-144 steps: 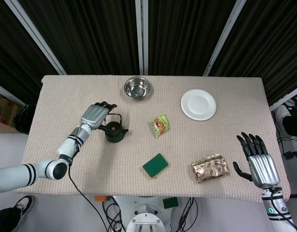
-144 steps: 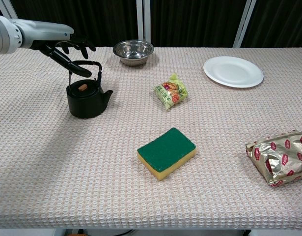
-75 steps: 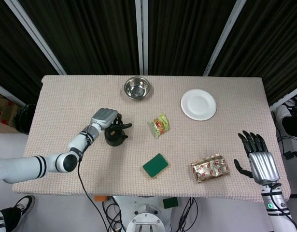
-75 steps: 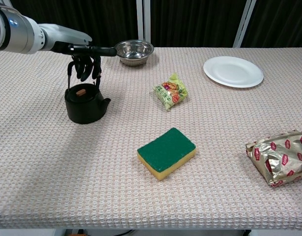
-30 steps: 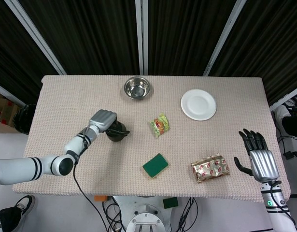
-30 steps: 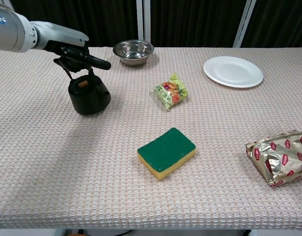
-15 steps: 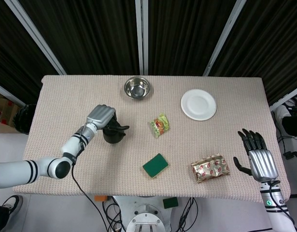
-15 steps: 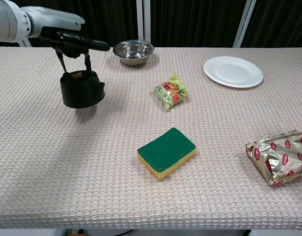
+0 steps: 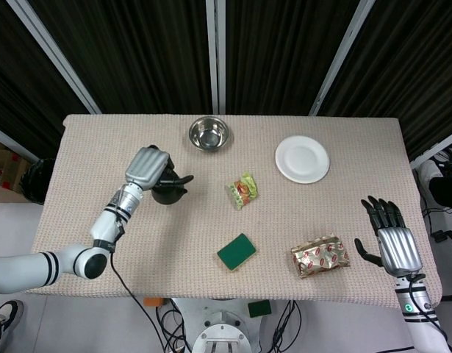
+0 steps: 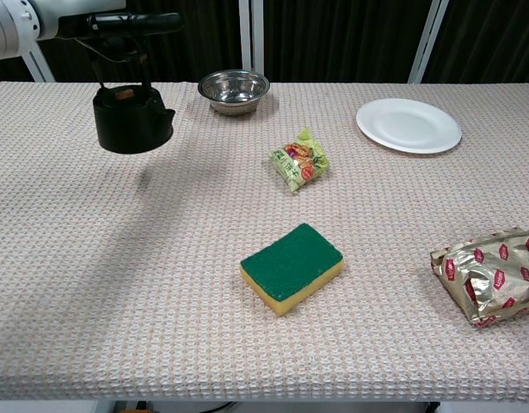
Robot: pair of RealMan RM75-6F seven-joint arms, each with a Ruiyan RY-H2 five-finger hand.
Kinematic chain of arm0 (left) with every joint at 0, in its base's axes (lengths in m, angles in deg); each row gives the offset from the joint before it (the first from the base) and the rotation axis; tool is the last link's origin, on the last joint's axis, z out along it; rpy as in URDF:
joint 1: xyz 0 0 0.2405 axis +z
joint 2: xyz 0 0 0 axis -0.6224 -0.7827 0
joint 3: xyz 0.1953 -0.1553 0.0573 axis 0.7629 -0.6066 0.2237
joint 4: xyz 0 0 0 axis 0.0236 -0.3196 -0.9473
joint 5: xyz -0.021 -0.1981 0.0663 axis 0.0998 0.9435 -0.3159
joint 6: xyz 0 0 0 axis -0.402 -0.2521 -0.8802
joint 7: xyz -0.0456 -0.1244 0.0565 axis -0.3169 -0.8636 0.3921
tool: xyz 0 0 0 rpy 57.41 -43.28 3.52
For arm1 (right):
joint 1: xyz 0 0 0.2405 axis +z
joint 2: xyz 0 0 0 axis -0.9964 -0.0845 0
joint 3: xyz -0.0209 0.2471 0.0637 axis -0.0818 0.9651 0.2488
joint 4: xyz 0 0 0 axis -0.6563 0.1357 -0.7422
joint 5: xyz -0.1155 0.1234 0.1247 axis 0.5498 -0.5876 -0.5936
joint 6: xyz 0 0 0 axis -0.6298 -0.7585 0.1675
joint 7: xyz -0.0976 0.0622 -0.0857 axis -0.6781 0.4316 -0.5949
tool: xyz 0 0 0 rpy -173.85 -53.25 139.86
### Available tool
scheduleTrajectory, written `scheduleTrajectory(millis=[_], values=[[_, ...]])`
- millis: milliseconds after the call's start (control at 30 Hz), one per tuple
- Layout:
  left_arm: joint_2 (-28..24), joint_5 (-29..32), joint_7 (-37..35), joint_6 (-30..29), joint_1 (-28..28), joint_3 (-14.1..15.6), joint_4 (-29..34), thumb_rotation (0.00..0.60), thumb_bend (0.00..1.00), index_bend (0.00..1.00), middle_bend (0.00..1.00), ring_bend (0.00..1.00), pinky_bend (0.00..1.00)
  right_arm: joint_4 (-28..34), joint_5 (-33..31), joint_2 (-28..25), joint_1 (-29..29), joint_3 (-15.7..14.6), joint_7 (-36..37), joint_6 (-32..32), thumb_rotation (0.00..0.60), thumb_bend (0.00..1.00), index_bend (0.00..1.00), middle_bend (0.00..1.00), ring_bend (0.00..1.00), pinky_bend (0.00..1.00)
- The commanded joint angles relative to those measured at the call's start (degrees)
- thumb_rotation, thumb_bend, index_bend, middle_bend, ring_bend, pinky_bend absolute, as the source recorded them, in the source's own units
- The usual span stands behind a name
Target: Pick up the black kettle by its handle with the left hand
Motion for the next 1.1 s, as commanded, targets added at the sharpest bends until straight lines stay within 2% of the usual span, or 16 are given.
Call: scheduleTrajectory(millis=[33, 167, 333, 433, 500, 633, 800, 967, 1100], values=[[2.65, -3.31, -0.53, -3.53, 2.11, -1.04, -2.63, 0.012, 0.02, 1.00, 1.00, 1.00, 0.43, -0.03, 0.02, 0.01, 0.06, -0.03, 0.08, 0.09, 0.547, 0.36, 0.00, 0.00, 0.00, 0.00], [3.85, -6.39, -0.20, -4.95, 3.20, -1.15, -4.37, 0.019, 0.03, 1.00, 1.00, 1.00, 0.49, -0.18, 0.20, 0.06, 0.17, -0.07, 0.37, 0.15, 0.547, 0.36, 0.00, 0.00, 0.00, 0.00], [4.10, -9.03, -0.59, -5.08, 4.23, -1.71, -4.97, 0.016, 0.03, 1.00, 1.00, 1.00, 0.65, -0.47, 0.31, 0.18, 0.33, -0.10, 0.70, 0.31, 0.547, 0.36, 0.00, 0.00, 0.00, 0.00], [4.50, -9.86, -0.56, -5.29, 4.80, -2.23, -5.56, 0.017, 0.03, 1.00, 1.00, 1.00, 0.68, -0.61, 0.38, 0.26, 0.38, -0.13, 0.85, 0.34, 0.548, 0.36, 0.00, 0.00, 0.00, 0.00], [4.95, -10.54, -0.06, -5.65, 5.17, -2.43, -6.14, 0.047, 0.04, 1.00, 1.00, 1.00, 0.71, -0.66, 0.48, 0.28, 0.39, -0.16, 0.98, 0.28, 0.547, 0.36, 0.00, 0.00, 0.00, 0.00], [6.88, -12.88, 0.72, -8.03, 6.07, -2.77, -8.37, 0.181, 0.07, 1.00, 1.00, 1.00, 0.74, -0.81, 0.57, 0.36, 0.36, -0.15, 1.05, 0.10, 0.547, 0.37, 0.00, 0.00, 0.00, 0.00], [8.43, -13.52, 0.70, -8.86, 7.06, -3.84, -9.89, 0.230, 0.09, 1.00, 1.00, 1.00, 0.75, -0.98, 0.44, 0.47, 0.42, -0.14, 1.05, 0.20, 0.549, 0.37, 0.00, 0.00, 0.00, 0.00], [9.53, -14.05, -0.06, -9.93, 7.98, -5.19, -10.83, 0.235, 0.12, 1.00, 1.00, 1.00, 0.75, -1.09, 0.25, 0.57, 0.53, -0.12, 0.99, 0.43, 0.550, 0.37, 0.00, 0.00, 0.00, 0.00], [10.80, -14.93, -1.30, -10.78, 8.69, -6.07, -12.29, 0.283, 0.15, 1.00, 1.00, 1.00, 0.75, -1.11, 0.19, 0.61, 0.60, -0.15, 0.89, 0.56, 0.550, 0.37, 0.00, 0.00, 0.00, 0.00]])
